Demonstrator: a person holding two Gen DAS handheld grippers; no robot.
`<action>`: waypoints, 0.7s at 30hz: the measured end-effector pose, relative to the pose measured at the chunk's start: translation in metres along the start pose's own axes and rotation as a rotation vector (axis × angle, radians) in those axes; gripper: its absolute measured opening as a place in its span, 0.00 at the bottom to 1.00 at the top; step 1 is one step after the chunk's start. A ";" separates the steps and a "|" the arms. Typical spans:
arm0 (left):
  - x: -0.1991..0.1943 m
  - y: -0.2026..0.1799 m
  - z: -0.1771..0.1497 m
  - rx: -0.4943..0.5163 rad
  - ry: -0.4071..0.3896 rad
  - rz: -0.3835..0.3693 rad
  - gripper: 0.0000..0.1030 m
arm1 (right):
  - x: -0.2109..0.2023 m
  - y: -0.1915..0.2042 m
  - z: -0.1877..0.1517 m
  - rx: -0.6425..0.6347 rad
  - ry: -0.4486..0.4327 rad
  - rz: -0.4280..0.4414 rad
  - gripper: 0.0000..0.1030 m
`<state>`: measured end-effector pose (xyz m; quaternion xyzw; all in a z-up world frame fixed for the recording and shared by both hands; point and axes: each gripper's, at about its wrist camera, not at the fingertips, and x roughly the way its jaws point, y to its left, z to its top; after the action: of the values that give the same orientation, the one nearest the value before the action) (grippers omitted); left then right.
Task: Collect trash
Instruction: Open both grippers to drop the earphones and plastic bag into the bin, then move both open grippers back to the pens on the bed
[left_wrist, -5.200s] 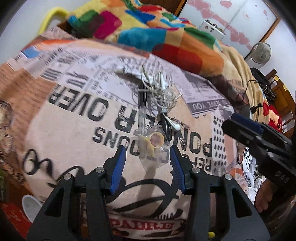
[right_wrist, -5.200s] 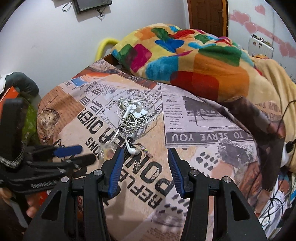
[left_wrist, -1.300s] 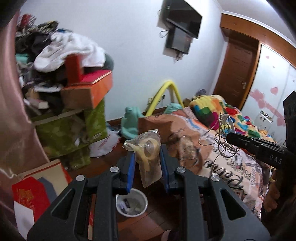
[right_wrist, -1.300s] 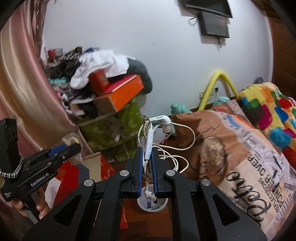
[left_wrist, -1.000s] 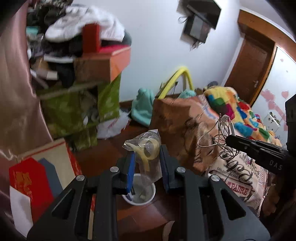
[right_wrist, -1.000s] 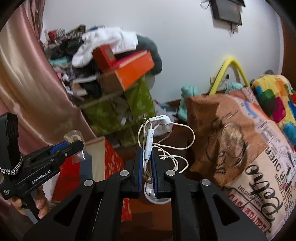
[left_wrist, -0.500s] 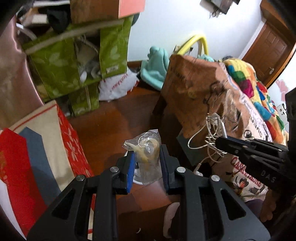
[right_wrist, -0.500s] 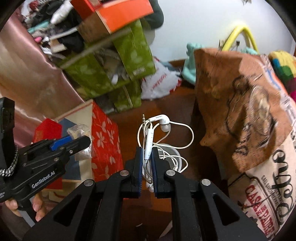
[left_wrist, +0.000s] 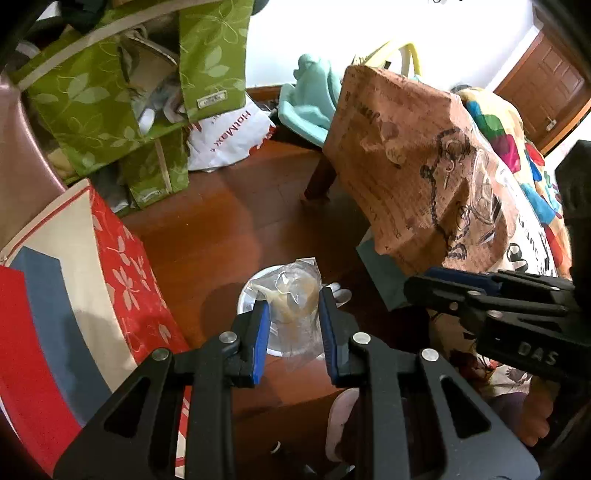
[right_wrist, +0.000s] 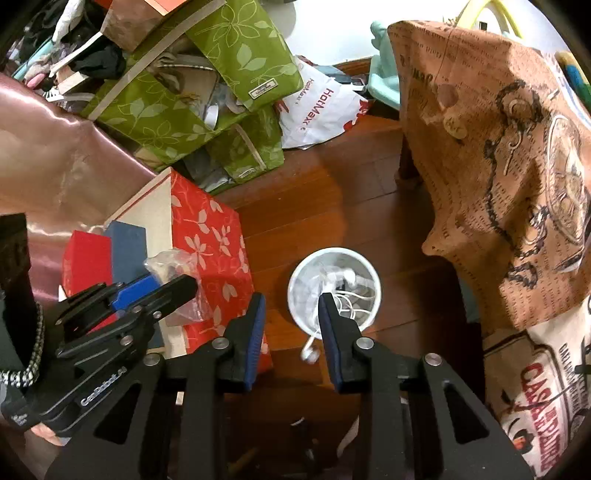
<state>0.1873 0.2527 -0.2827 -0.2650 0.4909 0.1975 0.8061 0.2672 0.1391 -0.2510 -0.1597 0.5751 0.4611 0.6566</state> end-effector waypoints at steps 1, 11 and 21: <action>0.002 -0.001 0.001 0.003 0.009 -0.007 0.24 | -0.002 0.000 0.000 -0.005 -0.007 -0.003 0.26; 0.010 -0.014 0.002 0.030 0.078 -0.003 0.37 | -0.026 0.004 -0.001 -0.032 -0.078 -0.048 0.26; -0.052 -0.015 -0.004 0.033 -0.046 -0.005 0.37 | -0.063 0.007 -0.015 -0.039 -0.156 -0.068 0.26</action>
<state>0.1701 0.2353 -0.2346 -0.2480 0.4749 0.1934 0.8219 0.2585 0.1052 -0.1961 -0.1552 0.5074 0.4607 0.7115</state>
